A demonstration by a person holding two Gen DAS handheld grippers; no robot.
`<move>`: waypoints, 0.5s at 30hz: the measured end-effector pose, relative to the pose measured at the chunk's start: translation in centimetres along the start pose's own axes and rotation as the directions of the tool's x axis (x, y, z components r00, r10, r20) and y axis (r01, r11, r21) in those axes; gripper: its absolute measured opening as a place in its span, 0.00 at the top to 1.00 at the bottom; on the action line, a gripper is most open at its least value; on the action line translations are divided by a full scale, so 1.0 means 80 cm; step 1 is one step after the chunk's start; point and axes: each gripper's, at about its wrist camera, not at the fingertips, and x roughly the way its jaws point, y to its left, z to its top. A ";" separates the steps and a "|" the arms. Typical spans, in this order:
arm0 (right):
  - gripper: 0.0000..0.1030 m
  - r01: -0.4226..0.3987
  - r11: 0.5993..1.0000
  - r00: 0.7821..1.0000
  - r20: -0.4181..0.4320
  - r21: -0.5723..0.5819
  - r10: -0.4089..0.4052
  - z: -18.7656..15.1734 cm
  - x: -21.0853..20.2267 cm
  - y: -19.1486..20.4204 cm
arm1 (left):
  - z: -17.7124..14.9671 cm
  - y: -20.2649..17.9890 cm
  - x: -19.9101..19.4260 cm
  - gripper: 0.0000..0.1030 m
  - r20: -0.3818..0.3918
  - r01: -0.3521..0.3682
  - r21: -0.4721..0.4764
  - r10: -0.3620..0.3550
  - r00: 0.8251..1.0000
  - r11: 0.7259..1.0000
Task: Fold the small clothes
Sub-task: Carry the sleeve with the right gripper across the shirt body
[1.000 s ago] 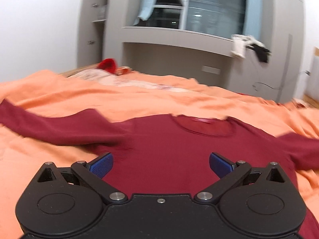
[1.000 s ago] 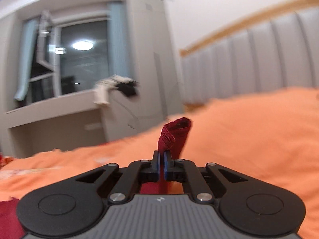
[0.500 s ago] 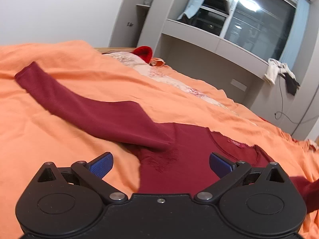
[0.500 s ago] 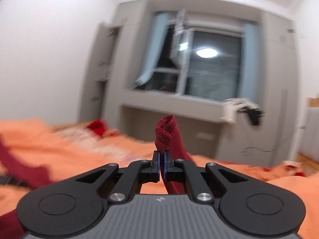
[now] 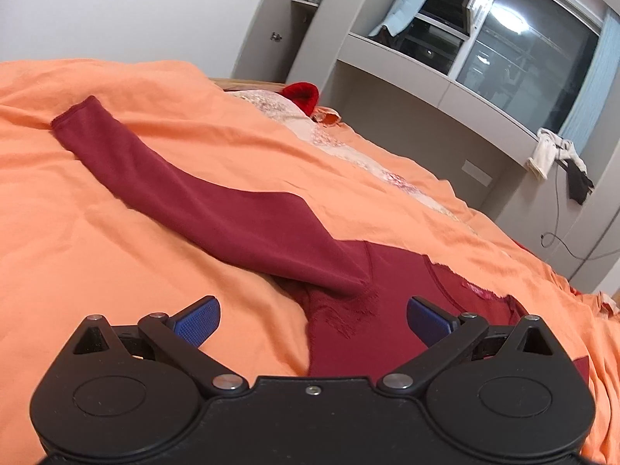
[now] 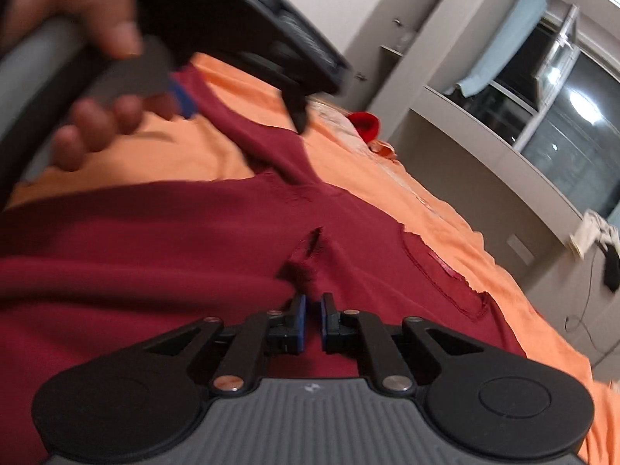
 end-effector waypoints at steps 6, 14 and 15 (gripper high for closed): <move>0.34 0.048 0.999 0.999 0.022 0.013 -0.048 -0.040 -0.059 -0.031 | -0.014 -0.020 0.012 0.01 -0.074 0.090 0.033 -0.087 0.993 0.995; 0.20 0.355 0.926 0.933 -0.120 0.130 -0.341 -0.116 -0.066 -0.141 | -0.045 -0.059 0.028 0.01 -0.128 0.118 0.159 -0.098 0.987 0.980; 0.21 0.396 0.907 0.915 -0.144 0.147 -0.376 -0.128 -0.063 -0.155 | -0.048 -0.061 0.031 0.01 -0.138 0.108 0.171 -0.085 0.987 0.979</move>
